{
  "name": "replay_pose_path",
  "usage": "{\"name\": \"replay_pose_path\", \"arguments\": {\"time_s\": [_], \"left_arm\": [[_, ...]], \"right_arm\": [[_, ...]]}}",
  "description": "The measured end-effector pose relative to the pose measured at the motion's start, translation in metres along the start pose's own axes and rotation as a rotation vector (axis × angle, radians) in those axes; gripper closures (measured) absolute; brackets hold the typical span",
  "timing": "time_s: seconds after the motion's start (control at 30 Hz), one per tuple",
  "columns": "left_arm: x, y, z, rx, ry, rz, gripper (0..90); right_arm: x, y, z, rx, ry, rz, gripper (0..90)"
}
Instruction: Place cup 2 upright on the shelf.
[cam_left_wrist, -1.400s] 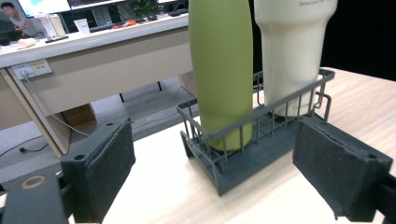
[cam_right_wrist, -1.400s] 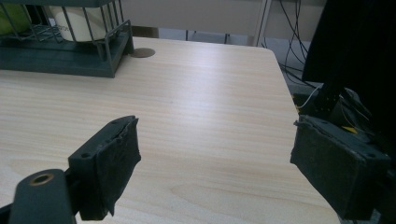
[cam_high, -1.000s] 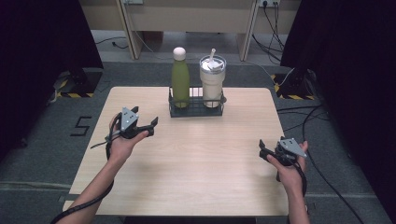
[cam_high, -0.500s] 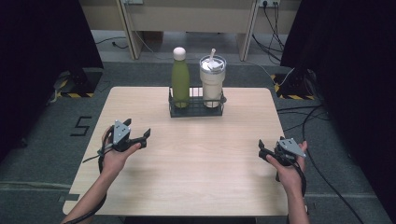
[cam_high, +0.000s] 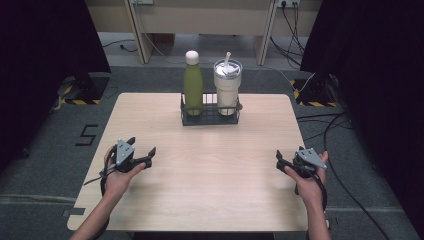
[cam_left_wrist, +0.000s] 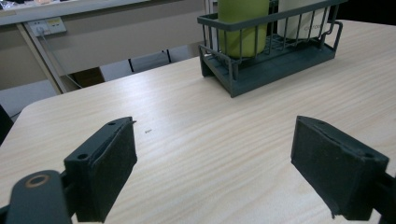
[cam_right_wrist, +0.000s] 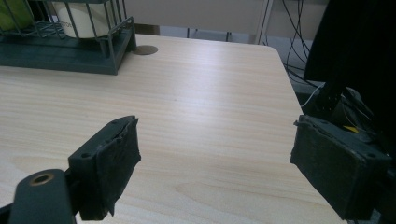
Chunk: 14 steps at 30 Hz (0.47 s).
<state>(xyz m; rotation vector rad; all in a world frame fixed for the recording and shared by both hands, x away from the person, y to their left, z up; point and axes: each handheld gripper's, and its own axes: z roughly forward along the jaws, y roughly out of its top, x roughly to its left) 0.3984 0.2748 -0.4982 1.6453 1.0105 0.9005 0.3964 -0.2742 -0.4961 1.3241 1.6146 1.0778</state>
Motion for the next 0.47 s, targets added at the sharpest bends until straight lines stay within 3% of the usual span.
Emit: {"name": "replay_pose_path", "arguments": {"time_s": [0.27,0.37,0.47], "left_arm": [[-0.002,-0.004,-0.002,-0.002,-0.001,-0.04,13.3],[-0.004,0.003,-0.005,-0.005,-0.012,-0.057,13.3],[-0.009,0.02,-0.014,-0.029,-0.043,-0.08,13.6]], "right_arm": [[0.0,-0.001,0.001,0.004,-0.001,-0.004,14.9],[0.0,-0.001,0.001,0.002,-0.001,-0.005,14.9],[0.0,0.0,0.001,0.003,-0.005,-0.004,14.9]]}}
